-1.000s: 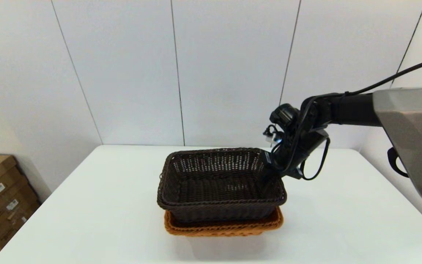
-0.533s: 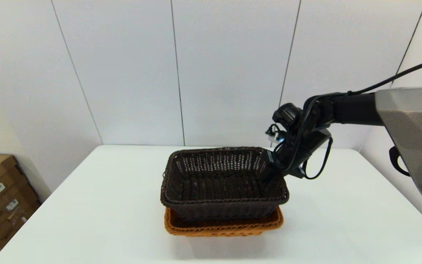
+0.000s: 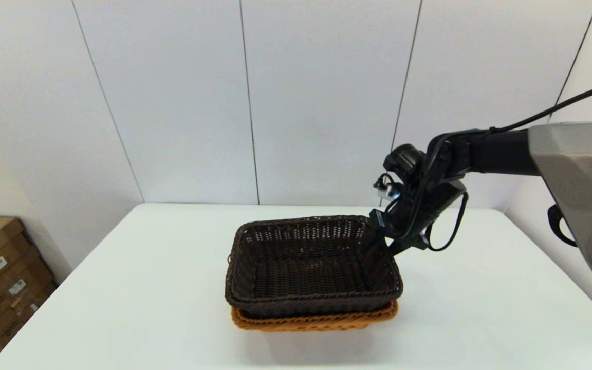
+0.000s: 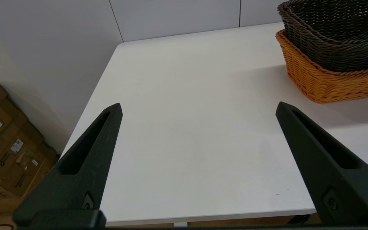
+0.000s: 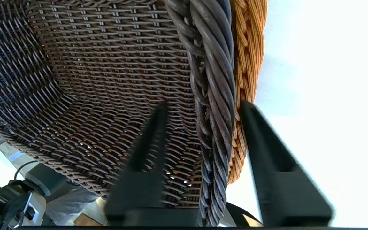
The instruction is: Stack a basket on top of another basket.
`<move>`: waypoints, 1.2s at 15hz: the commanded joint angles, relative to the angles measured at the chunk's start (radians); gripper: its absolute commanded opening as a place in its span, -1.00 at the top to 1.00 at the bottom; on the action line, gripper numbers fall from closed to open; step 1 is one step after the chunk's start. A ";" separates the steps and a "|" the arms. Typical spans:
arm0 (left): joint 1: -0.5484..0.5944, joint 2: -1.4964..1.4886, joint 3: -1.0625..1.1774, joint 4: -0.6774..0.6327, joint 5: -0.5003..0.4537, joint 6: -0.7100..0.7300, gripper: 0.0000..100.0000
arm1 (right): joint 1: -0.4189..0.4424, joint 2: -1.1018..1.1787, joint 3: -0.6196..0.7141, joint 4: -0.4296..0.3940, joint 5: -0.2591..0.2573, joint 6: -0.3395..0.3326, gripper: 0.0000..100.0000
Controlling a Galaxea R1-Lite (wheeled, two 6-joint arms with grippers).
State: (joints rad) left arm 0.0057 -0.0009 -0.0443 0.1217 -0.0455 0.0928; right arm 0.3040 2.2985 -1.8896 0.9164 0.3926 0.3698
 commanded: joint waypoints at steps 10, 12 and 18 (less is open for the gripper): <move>0.000 0.001 0.000 0.001 0.000 0.001 -1.00 | -0.115 -0.297 0.001 0.090 0.015 -0.042 -1.00; 0.000 0.001 0.000 0.001 0.000 0.001 -1.00 | -0.114 -0.442 0.026 0.156 0.014 -0.046 -1.00; 0.000 0.001 0.000 0.001 0.000 0.001 -1.00 | -0.115 -0.889 0.408 0.165 -0.089 -0.008 -1.00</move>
State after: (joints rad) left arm 0.0057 -0.0009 -0.0447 0.1221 -0.0460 0.0928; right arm 0.1904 1.6779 -1.7006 1.0709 0.3736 0.3372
